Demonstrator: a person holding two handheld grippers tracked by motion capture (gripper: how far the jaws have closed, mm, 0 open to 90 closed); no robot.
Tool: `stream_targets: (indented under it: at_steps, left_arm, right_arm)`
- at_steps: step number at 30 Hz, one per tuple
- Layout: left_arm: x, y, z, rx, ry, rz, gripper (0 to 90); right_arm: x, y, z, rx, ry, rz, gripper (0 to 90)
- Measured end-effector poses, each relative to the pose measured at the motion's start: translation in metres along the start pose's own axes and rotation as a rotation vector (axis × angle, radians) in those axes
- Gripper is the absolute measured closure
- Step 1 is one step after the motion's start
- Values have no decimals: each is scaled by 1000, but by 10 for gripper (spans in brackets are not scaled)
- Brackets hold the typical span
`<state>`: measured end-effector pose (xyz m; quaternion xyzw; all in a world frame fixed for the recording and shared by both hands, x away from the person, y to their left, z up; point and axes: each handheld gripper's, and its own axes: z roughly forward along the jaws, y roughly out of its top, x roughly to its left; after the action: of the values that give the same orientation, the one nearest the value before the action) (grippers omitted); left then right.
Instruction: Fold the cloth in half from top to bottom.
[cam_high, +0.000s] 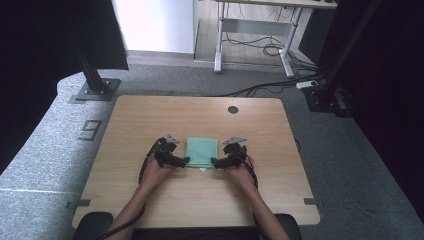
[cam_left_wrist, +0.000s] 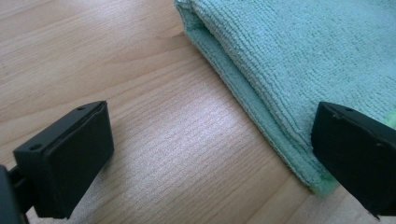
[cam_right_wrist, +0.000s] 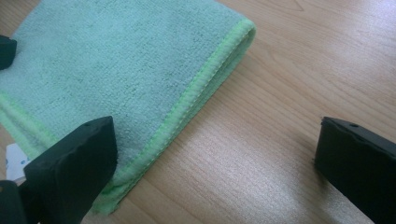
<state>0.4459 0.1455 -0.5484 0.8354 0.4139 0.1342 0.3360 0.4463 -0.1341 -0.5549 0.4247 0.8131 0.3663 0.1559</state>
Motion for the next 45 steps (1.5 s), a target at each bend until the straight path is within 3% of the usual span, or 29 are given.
stream_targets:
  at_steps: [3,7,18,31,45]
  left_arm:
    - [3,1,-2,1,-26,-19,0]
    - [3,0,-6,-11,-44,-34,0]
    - [-10,6,-31,-38,-52,53,0]
    - [-23,1,-51,-46,-49,120,0]
    - [-21,-15,-76,-77,-45,131,0]
  right_arm:
    - [-1,0,-2,-2,10,16,0]
    - [0,3,-8,-11,17,0,0]
    - [7,8,-31,-22,37,-57,0]
    - [16,6,-51,-34,74,-101,0]
    - [20,-2,-74,-50,82,-130,0]
